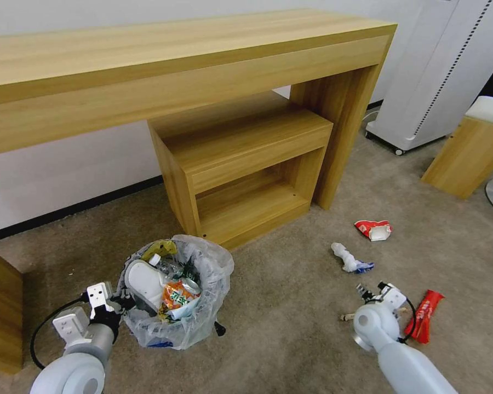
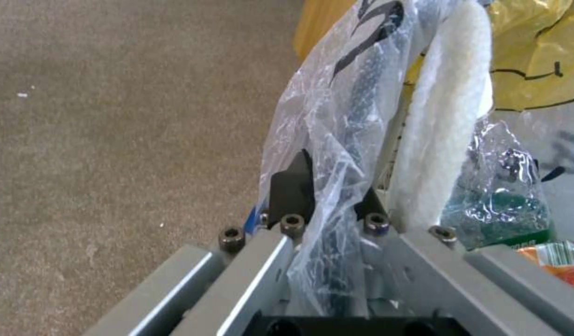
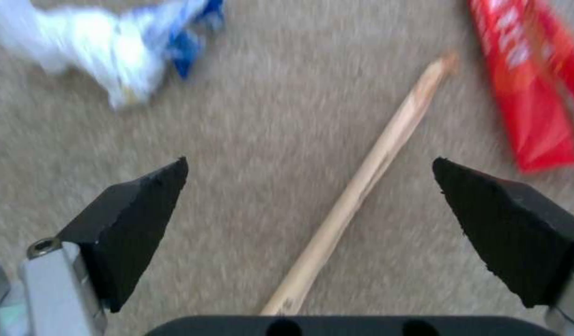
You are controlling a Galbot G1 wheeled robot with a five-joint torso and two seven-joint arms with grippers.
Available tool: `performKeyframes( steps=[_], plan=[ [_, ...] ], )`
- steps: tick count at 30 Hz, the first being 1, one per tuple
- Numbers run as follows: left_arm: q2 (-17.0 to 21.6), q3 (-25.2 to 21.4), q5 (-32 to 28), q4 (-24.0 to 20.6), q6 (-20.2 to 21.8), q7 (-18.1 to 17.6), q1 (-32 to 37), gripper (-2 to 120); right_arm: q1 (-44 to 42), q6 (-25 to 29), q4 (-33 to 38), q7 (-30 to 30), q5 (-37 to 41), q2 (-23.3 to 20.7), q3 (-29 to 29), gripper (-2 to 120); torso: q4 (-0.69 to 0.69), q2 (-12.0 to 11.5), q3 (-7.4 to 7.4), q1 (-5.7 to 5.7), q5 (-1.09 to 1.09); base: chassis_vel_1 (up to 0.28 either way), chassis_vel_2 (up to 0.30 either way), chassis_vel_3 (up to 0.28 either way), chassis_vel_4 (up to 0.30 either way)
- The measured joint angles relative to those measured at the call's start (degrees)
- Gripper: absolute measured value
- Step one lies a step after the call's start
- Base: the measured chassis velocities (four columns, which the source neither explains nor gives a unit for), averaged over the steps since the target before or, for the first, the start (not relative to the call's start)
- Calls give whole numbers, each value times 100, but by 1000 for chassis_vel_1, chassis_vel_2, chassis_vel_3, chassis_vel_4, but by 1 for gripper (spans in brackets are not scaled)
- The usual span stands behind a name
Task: Pick up the trash bin and place the garbage on the floor into it.
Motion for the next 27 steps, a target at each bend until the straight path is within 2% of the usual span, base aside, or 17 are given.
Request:
performKeyframes(
  steps=[14, 17, 24, 27],
  plan=[
    [-1, -10, -7, -23, -17, 0, 27, 1, 204, 227, -731, -191, -260, 478, -76, 96, 0, 0, 0, 0, 0, 0, 0, 0, 0],
    [-5, 5, -10, -23, -17, 0, 22, 1, 271, 349, -1059, -319, -361, 577, -76, 87, 0, 0, 0, 0, 0, 0, 0, 0, 0],
    [-7, 16, -17, -23, -19, 2, 22, 1, 389, 472, -1441, -460, -481, 694, -131, 84, 0, 0, 0, 0, 0, 0, 0, 0, 0],
    [4, 7, -25, -23, -22, 3, 26, 1, 423, 490, -1509, -475, -511, 723, -146, 79, 1, 0, 0, 0, 0, 0, 0, 0, 0]
  ],
)
